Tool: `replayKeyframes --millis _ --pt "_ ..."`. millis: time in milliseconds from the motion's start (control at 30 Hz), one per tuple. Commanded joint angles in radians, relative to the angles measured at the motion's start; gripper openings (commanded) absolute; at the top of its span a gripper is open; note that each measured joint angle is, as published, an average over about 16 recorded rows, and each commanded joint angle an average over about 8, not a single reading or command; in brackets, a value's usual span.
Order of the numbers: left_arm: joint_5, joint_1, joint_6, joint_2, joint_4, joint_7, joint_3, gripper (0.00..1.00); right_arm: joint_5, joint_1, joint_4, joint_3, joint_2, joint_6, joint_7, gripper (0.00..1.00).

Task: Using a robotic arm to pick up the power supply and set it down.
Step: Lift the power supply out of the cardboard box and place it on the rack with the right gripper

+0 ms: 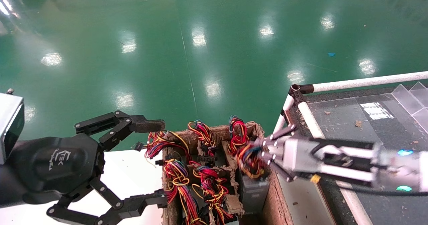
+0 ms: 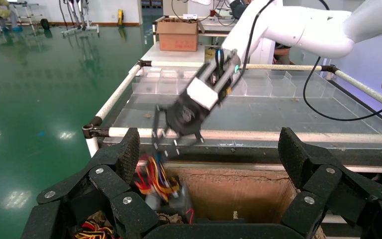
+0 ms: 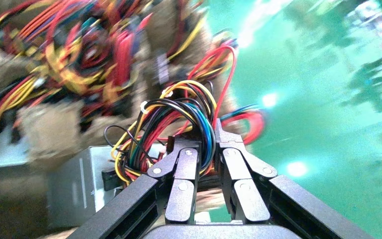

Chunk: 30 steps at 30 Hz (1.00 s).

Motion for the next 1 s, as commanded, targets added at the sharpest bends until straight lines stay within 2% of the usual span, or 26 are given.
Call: replayKeyframes --millis 33,300,467,600,833,1000 --pt "0.000 0.000 0.000 0.000 0.000 0.000 0.000 1.00 0.037 0.000 0.001 0.026 0.014 0.003 -0.014 0.00" --pt "0.000 0.000 0.000 0.000 0.000 0.000 0.000 1.00 0.214 0.036 -0.001 0.165 0.107 -0.009 -0.031 0.00" --pt "0.000 0.000 0.000 0.000 0.000 0.000 0.001 1.00 0.244 0.040 -0.006 0.224 0.152 0.031 -0.041 0.00" --pt "0.000 0.000 0.000 0.000 0.000 0.000 0.001 1.00 0.186 0.029 -0.012 0.238 0.168 0.113 -0.056 0.00" --pt "-0.001 0.000 0.000 0.000 0.000 0.000 0.001 1.00 0.010 0.010 -0.038 0.207 0.158 0.278 -0.065 0.00" --pt "-0.001 0.000 0.000 0.000 0.000 0.001 0.001 1.00 -0.072 0.016 -0.086 0.182 0.136 0.340 -0.068 0.00"
